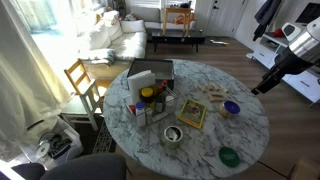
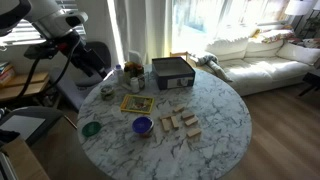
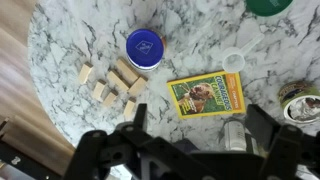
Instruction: Put the measuring spoon upside down
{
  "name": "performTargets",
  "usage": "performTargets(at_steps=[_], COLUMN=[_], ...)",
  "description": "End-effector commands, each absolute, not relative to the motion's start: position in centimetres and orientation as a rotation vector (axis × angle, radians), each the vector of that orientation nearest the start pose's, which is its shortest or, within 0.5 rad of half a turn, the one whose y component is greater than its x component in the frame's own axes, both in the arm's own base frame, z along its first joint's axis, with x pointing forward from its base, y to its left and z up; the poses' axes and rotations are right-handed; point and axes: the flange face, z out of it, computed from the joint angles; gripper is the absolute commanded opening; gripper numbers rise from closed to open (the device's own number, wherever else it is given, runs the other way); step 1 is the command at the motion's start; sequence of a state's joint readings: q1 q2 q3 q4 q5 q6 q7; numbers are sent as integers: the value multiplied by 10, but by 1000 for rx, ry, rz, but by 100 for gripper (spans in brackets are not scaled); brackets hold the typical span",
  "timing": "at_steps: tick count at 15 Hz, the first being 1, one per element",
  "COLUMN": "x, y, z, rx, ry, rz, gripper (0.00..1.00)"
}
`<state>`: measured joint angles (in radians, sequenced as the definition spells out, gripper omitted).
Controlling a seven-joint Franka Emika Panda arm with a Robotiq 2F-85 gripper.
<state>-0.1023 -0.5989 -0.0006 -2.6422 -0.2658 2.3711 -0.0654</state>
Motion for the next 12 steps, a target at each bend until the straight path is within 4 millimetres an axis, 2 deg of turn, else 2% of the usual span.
performTargets(at_steps=[1,5,6,9,12], x=[385,385,398,424,452], y=[-43,-43,-48,-55,-72], z=[467,467,457,425,383], rx=[-3335,-3335,-3287,-3262,-3247], ry=[-206,-206,-16,187,399], rz=[-517,-517,-451,-341,-214], gripper=[100,100,100,100,100])
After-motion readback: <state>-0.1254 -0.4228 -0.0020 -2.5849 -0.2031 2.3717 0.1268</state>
